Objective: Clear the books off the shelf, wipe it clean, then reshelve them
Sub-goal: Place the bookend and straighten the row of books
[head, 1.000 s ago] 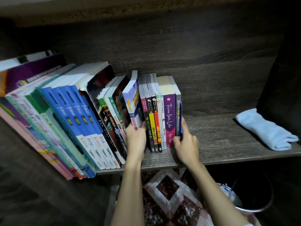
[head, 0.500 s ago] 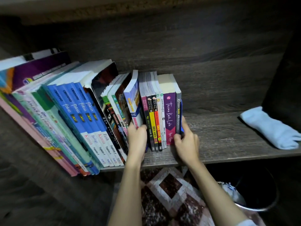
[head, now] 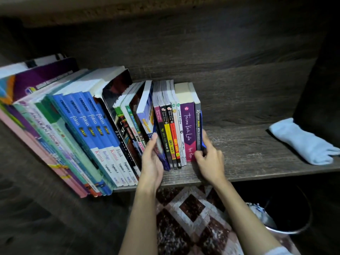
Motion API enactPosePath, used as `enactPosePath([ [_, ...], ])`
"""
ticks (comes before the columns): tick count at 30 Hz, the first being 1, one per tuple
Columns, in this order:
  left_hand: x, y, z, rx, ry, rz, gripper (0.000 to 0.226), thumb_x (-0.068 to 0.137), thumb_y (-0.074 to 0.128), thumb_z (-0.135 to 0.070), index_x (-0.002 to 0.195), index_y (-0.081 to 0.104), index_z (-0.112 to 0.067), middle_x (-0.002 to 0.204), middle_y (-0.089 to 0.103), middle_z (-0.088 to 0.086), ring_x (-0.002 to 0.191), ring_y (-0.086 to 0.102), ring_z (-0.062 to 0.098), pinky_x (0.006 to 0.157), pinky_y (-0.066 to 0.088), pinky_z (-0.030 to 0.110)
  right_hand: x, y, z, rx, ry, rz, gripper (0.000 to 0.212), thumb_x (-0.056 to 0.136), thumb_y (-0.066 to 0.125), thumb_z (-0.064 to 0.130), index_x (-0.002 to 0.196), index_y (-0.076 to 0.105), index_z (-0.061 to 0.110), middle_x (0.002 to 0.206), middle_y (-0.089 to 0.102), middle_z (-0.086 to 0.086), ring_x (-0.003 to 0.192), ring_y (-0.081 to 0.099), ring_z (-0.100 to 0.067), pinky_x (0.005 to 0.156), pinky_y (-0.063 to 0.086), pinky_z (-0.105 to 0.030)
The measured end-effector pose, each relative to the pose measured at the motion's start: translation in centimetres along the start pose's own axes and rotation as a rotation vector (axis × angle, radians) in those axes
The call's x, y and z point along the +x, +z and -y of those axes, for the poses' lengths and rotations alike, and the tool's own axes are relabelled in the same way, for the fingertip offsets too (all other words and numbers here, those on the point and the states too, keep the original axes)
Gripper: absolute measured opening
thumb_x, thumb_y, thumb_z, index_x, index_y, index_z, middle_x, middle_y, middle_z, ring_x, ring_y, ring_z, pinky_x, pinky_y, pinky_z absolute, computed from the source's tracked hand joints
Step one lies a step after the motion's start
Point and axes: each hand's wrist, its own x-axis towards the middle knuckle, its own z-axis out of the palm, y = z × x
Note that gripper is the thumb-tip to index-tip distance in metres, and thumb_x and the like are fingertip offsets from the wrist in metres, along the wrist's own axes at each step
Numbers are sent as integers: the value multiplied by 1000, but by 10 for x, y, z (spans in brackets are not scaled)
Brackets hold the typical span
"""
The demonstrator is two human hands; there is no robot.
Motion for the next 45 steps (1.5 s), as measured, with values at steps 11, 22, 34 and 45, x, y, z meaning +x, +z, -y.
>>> enactPosePath([
  [11, 5, 17, 3, 94, -64, -94, 49, 98, 16, -52, 127, 48, -29, 96, 55, -18, 76, 51, -5, 84, 41, 22, -2, -2, -2, 28, -12, -7, 74, 87, 54, 8, 136, 11, 42, 54, 46, -9, 51, 42, -25, 61, 31, -32],
  [22, 11, 19, 14, 74, 13, -175, 46, 100, 17, -46, 102, 59, -29, 103, 64, -7, 98, 59, 10, 85, 45, 26, -2, -3, -2, -54, -33, 15, 75, 88, 54, 10, 144, 12, 36, 62, 55, -15, 60, 53, -33, 63, 20, -31],
  [34, 24, 22, 14, 131, 21, -239, 56, 102, 15, -41, 129, 52, -8, 125, 60, 11, 113, 57, 23, 93, 45, 32, -2, -4, -1, -54, -43, 39, 71, 88, 54, 9, 147, 20, 31, 60, 48, -7, 57, 47, -28, 63, 25, -30],
  [45, 36, 13, 26, 62, 5, -210, 45, 103, 24, -32, 76, 58, -20, 52, 65, -12, 47, 62, 1, 42, 45, 11, -3, 1, -8, -13, -71, -37, 70, 84, 50, 14, 144, 18, 31, 56, 53, -15, 56, 55, -36, 61, 34, -34],
])
